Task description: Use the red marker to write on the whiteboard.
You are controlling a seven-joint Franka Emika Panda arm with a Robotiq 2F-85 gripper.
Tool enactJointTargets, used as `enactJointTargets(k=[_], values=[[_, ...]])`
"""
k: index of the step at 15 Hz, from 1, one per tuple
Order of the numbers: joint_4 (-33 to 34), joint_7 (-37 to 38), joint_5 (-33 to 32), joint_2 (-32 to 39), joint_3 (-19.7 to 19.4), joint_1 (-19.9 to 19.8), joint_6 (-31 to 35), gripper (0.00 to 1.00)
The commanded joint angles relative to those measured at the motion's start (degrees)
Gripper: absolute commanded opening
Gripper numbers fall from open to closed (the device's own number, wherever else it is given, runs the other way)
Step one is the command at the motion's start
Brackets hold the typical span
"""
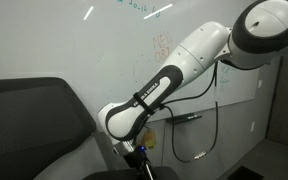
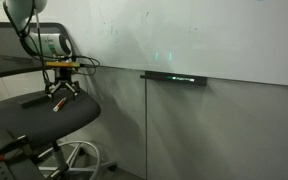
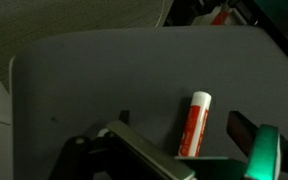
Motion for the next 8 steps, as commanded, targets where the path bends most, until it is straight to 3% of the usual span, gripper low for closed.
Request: enactJointTargets(k=[1,8], values=[[0.9,-0.2,-0.4,1.6,-0.7,-0.6,0.8,1.00],[1.6,1.2,-0.2,1.9,-0.6,0.4,-1.2,1.00]])
